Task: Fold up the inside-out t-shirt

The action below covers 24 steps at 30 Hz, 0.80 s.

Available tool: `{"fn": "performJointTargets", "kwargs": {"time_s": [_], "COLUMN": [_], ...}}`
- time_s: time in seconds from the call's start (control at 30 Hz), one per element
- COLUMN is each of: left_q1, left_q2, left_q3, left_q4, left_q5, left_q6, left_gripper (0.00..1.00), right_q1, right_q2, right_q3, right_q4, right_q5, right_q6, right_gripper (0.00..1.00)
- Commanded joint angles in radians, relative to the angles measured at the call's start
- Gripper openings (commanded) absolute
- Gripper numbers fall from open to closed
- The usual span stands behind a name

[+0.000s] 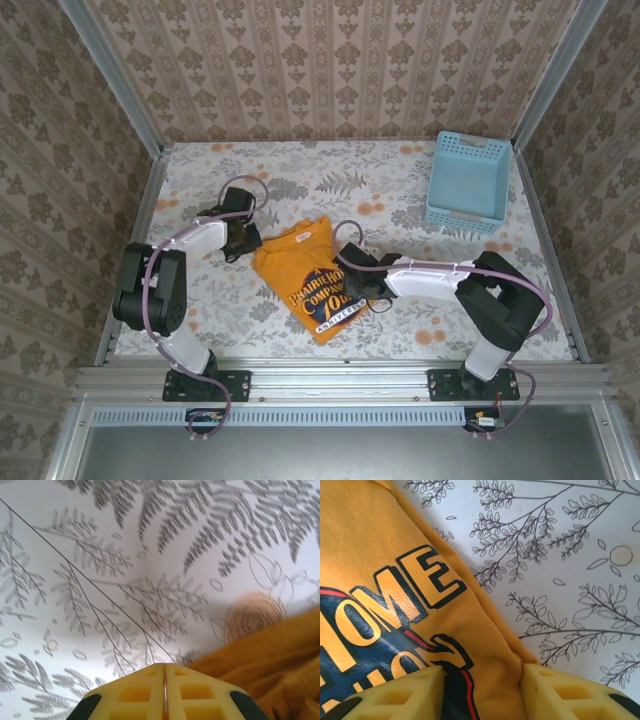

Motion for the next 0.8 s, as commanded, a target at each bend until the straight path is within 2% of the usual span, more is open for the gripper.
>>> {"fn": "performJointTargets", "kwargs": {"time_s": [0.0,0.13,0.23,0.33,0.4,0.47,0.6,0.77], "left_q1": [0.022,0.004,-0.018,-0.013,-0.015,-0.021,-0.052,-0.088], "left_q2": [0.029,-0.003,-0.113,-0.239,-0.311,-0.364,-0.407,-0.347], "left_q3": [0.042,0.034,-0.037,-0.133,-0.192,-0.251,-0.348,-0.387], "left_q4": [-0.028,-0.036,-0.043,-0.028,-0.007,0.028,0.125,0.255], "left_q5": [-0.015,0.010,-0.009,0.026,0.053,0.097,0.191,0.257], "left_q6": [-0.006,-0.006,-0.019,-0.049,-0.075,-0.107,-0.163,-0.188], "left_gripper": [0.05,0.02,0.20,0.30,0.38,0.43,0.47,0.47], "right_q1": [0.034,0.038,0.036,0.014,-0.033,-0.085,-0.178,-0.222], "right_q2": [0.014,-0.044,-0.096,-0.119,-0.107,-0.072,0.065,0.254], "right_q3": [-0.071,-0.068,-0.028,0.042,0.092,0.143,0.283,0.458], "right_q4": [-0.066,-0.082,-0.102,-0.110,-0.093,-0.054,-0.051,-0.051], "right_q5": [-0.037,-0.022,-0.002,0.014,-0.026,-0.072,-0.176,-0.268], "right_q6": [0.070,0.084,0.049,-0.032,-0.097,-0.176,-0.279,-0.388], "right_gripper": [0.45,0.46,0.48,0.53,0.54,0.58,0.59,0.58]}}
